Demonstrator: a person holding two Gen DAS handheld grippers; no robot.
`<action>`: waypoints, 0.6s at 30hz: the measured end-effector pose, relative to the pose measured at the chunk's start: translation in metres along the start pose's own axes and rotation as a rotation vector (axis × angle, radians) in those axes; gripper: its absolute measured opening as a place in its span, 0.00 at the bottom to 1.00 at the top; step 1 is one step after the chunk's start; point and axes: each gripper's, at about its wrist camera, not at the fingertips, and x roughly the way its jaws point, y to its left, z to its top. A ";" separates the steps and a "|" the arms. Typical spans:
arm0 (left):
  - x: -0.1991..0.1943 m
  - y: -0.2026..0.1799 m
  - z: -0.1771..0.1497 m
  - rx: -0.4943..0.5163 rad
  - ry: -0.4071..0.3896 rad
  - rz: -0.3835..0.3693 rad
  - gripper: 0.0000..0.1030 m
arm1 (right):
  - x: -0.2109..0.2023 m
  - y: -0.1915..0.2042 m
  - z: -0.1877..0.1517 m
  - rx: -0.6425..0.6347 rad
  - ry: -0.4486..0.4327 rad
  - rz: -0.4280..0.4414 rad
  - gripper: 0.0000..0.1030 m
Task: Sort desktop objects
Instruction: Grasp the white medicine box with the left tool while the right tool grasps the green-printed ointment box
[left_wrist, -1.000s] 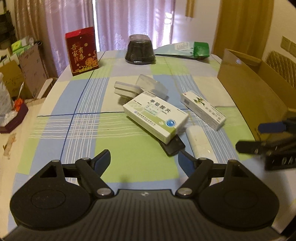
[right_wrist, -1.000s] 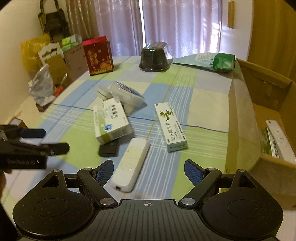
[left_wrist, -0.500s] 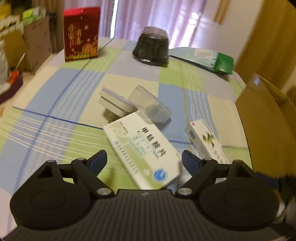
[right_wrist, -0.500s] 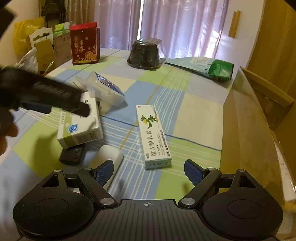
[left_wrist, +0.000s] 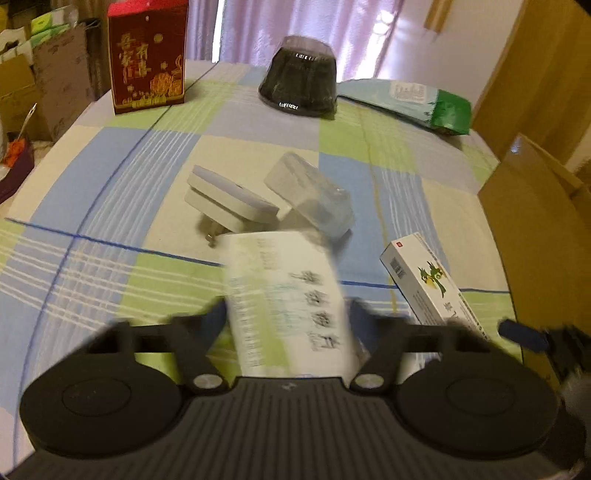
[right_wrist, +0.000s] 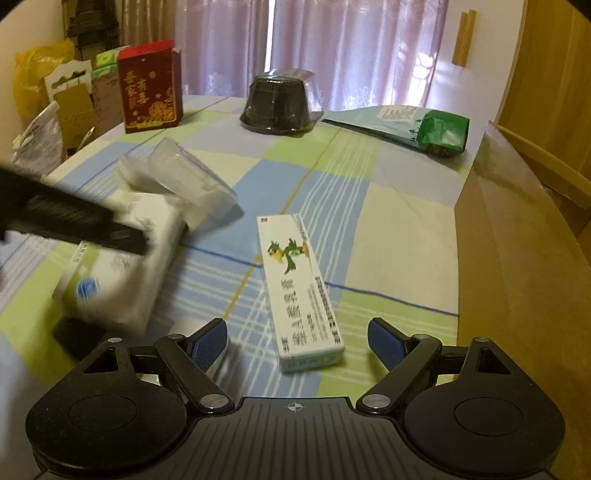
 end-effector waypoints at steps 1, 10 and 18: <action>-0.004 0.004 0.000 0.006 0.000 -0.012 0.29 | 0.003 -0.001 0.002 0.003 0.004 0.001 0.84; -0.018 0.015 -0.002 0.035 0.001 -0.032 0.66 | 0.021 -0.005 0.010 0.020 0.067 0.023 0.38; 0.002 -0.012 -0.006 0.086 0.022 0.025 0.82 | -0.009 0.005 -0.013 0.024 0.084 -0.004 0.36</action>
